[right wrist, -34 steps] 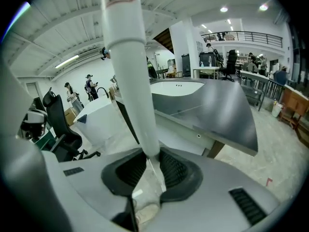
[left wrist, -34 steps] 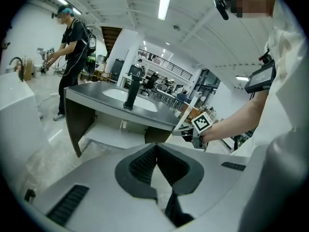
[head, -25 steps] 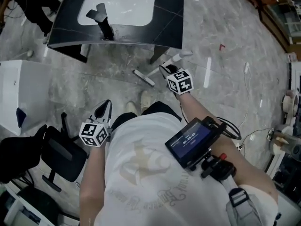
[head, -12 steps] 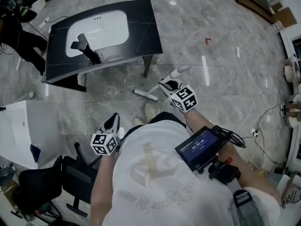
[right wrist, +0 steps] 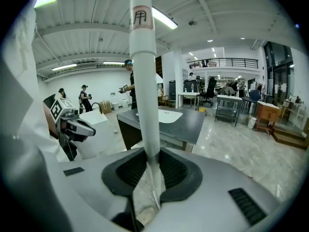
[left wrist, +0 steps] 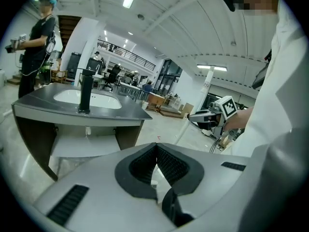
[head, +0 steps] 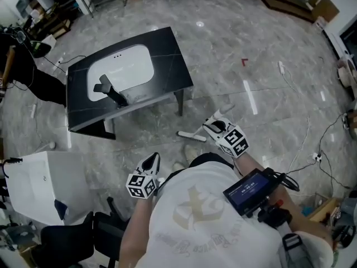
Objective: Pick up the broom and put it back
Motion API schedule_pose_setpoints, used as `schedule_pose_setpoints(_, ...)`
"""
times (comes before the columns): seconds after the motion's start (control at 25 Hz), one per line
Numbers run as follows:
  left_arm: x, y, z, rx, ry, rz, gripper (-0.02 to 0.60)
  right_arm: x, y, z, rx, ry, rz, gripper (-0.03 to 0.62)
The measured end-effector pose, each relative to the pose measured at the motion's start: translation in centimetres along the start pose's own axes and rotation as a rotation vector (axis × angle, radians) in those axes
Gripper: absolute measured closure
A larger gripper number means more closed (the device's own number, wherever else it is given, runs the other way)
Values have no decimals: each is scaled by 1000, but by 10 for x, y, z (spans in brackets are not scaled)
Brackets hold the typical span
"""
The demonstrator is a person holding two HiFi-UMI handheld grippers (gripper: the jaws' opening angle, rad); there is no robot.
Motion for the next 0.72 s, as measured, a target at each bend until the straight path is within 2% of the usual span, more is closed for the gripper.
schedule_pose_setpoints(0.16,-3,-1,5,-7,-34,19,569,3,17,4,-24,10,-1,497)
schedule_pose_setpoints(0.36,-5,-4,-2,-40,20,-2,569,6,29,4,-35,23,0,497)
schedule_pose_setpoints(0.72,-6,8,-13,-49,32,17,569,9,27,11,-32,53,12,497)
Point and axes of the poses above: the fingertips, and each gripper's own axes: y backward along the fingers, x to its left, z out of its top, the point moved 9 cm from there along y, backward along the fingers, and after that the axes turned 13 degrees about -y, right-handed, at the moved point
